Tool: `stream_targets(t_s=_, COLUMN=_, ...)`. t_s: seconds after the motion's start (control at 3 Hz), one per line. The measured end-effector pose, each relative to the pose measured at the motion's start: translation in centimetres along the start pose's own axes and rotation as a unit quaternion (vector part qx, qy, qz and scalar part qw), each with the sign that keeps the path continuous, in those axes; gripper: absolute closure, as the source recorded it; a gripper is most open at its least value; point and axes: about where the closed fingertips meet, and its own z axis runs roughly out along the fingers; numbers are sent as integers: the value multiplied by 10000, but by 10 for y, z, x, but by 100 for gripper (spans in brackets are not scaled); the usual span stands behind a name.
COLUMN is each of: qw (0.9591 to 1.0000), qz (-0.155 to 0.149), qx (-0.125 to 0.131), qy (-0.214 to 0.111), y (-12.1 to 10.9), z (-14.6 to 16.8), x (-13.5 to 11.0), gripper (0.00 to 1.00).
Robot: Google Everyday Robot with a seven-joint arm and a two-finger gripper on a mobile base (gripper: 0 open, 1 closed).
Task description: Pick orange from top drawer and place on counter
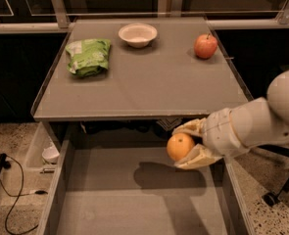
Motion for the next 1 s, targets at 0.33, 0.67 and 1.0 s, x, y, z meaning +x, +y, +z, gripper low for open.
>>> stream_targets(t_s=0.33, qw=9990, qz=-75, qx=289, qy=337, y=-27, z=-47, x=-21, gripper=100)
stream_targets(t_s=0.67, qw=9990, qz=-75, qx=289, qy=337, y=-27, z=-47, x=-21, gripper=100)
stream_targets(t_s=1.0, qw=9977, qz=-246, qx=513, qy=372, y=-41, z=-54, x=-26, gripper=100)
